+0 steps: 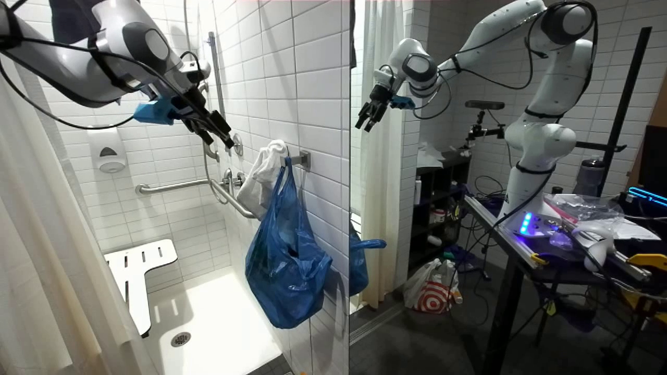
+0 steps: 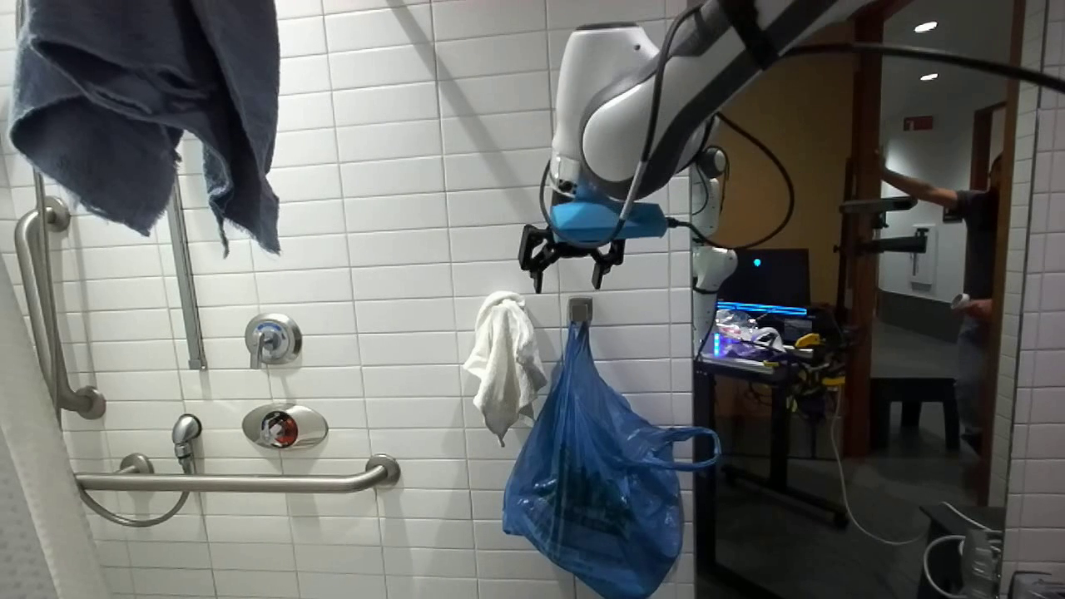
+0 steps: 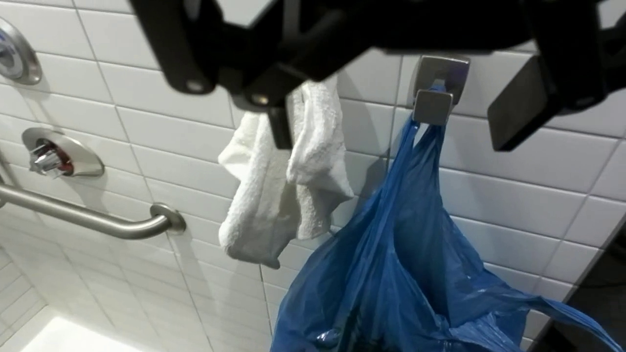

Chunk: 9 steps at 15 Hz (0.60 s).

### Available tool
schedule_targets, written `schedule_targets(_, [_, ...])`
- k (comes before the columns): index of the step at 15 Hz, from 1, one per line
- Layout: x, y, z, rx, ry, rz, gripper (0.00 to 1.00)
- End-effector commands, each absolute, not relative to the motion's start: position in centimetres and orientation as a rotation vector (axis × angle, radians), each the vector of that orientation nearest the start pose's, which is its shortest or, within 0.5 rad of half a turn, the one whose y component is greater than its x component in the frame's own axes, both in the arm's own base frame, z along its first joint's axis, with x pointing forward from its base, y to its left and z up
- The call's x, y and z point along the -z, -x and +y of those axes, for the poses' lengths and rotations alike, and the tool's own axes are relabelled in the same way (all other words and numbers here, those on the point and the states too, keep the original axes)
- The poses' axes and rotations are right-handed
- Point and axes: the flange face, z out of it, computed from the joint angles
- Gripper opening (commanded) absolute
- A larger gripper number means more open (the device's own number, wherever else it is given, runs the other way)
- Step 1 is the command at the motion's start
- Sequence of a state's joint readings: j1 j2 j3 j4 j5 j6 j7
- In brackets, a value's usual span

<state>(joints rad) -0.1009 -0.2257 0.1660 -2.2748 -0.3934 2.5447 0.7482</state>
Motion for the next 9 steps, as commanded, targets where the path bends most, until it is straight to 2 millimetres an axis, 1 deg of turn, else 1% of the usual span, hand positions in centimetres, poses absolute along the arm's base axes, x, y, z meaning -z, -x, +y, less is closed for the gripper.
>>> schedule_targets(1, [-49.8,-53.0,5.7,0.990,3.079,0.723,1.00])
schedule_targets(3, [-49.4,-53.6,6.4,1.004,3.091,0.766,1.00])
schedule_targets(5, [-49.0,-54.2,6.7,1.006,3.101,0.818,1.00])
schedule_targets(9, [-48.6,-56.1,6.3,1.051,3.103,0.965,1.00])
